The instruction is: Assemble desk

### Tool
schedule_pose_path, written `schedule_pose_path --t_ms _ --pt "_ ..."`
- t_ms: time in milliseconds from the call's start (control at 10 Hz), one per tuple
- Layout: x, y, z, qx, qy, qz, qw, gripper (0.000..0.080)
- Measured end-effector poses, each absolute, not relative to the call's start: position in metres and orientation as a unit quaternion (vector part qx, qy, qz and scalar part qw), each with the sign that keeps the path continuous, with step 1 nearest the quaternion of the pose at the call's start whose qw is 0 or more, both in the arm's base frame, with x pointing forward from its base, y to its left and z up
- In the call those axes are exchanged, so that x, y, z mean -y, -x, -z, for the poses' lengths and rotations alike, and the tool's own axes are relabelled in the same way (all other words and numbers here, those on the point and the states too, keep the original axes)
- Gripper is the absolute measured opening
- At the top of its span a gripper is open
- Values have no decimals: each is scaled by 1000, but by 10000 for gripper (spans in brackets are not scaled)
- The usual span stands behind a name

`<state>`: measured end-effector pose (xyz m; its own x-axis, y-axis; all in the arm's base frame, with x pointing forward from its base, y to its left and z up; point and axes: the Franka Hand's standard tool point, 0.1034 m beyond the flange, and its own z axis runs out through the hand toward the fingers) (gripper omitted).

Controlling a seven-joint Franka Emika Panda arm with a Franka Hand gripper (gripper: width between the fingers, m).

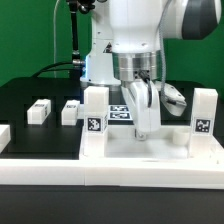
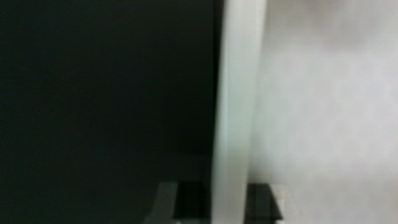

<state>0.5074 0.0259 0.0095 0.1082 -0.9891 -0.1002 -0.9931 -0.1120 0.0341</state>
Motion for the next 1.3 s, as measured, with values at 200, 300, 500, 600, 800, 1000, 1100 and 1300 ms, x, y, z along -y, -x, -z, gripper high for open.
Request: schedule_pose_path --t_ms 200,300,500,600,800,1000,1100,1300 --pt "-11 -497 -8 -593 803 -54 22 61" --pt "-3 -493 -6 -577 815 -56 21 61" --pt "3 -490 -5 -535 843 -54 22 61" --pt "6 -488 -5 -521 851 -54 22 61" --pt "24 -483 -8 -428 901 -67 31 61" --pt "34 -494 -13 -310 949 -54 29 54" --pt "39 -495 -13 -252 966 -47 31 53" --pt "41 -494 -12 -206 977 -47 30 54"
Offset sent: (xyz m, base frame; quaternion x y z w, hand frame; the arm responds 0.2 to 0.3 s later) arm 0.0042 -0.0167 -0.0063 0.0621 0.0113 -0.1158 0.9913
